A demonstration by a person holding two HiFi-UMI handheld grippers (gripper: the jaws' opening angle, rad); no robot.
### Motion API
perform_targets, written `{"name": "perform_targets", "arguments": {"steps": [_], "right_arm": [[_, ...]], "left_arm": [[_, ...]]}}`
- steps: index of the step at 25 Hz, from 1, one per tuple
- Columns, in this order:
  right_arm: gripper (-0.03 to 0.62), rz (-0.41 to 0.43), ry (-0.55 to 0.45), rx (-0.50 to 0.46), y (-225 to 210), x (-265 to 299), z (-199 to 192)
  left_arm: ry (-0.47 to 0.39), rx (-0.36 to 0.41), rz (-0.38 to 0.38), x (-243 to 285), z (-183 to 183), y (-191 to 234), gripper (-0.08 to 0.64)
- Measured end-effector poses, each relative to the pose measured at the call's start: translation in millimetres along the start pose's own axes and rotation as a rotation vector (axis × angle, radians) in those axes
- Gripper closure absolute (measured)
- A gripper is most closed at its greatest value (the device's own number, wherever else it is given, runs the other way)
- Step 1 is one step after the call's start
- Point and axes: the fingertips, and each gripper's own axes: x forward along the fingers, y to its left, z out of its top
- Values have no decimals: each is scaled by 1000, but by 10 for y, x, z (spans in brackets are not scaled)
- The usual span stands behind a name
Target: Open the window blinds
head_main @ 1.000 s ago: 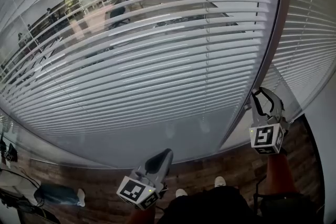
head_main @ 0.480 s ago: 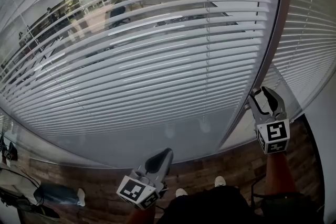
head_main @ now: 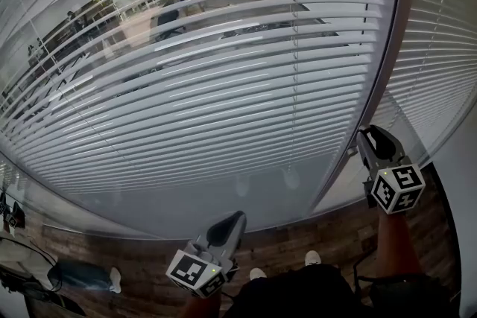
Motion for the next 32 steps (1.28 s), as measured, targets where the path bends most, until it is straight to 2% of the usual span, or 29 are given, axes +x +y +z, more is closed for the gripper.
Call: {"name": "perform_targets", "arguments": {"steps": [4, 9, 13, 25, 32], "right_arm": [[437, -1, 7, -17, -3, 1, -6], [439, -12, 22, -46, 157, -18, -277], [439, -21, 34, -71, 227, -18, -414], [436, -23, 33, -63, 191, -28, -400], [433, -49, 16, -95, 220, -95, -229]], "left_arm": [[-4, 5, 3, 6, 38, -11, 560], [19, 12, -1, -171, -304, 102, 560], [20, 3, -3, -238, -423, 145, 560], [7, -11, 9, -221, -344, 143, 560], [0, -11, -2, -290, -328, 180, 560]]}}
